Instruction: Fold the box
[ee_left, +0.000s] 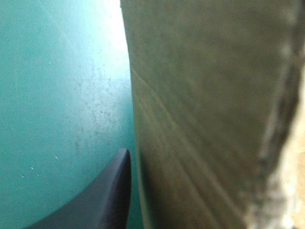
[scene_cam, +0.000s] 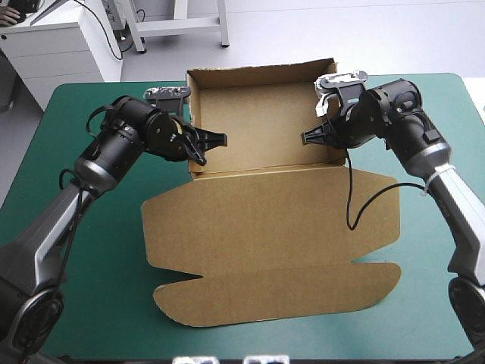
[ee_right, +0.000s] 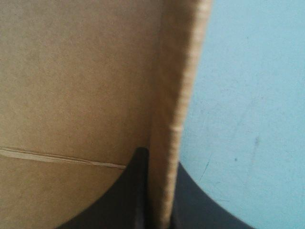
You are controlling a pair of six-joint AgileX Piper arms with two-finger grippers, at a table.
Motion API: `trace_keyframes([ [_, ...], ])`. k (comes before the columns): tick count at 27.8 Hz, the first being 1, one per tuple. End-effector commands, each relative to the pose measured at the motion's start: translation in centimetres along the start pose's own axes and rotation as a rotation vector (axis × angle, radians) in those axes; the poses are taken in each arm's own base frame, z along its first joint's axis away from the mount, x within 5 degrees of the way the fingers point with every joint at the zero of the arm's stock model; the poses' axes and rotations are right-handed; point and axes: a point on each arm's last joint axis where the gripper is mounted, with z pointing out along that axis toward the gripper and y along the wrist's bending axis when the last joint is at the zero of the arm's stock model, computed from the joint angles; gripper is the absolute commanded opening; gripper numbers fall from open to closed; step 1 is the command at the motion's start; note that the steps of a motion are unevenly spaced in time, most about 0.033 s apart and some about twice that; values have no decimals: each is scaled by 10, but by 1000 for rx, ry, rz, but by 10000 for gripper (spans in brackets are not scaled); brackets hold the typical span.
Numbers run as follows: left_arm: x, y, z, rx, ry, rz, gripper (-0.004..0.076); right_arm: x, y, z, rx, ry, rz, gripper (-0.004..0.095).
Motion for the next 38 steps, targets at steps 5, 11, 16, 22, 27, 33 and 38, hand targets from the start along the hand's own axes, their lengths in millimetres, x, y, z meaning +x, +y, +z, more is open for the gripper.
trace_keyframes([
  [5, -31, -12, 31, -74, 88, 130, -8, -2, -3, 44, 42, 124, -33, -5],
  [11, -28, -11, 75, -80, 201, 113, -8, 2, 0, 71, 29, 187, -28, -5],
  [16, -26, -6, 96, -25, 270, 74, -8, 4, 0, 81, 31, 214, -32, -5],
  [22, -27, 0, 106, -51, 282, 76, -8, 4, 0, 84, 31, 216, -32, -5],
  [27, -26, 2, 113, -72, 293, 83, -8, 3, 1, 84, 28, 207, -31, -5],
  [33, -26, 3, 116, -80, 295, 112, -8, 2, 3, 85, 9, 198, -21, -5],
  [38, -26, 4, 116, -85, 293, 117, -8, 2, 3, 85, 2, 199, 0, -4],
])
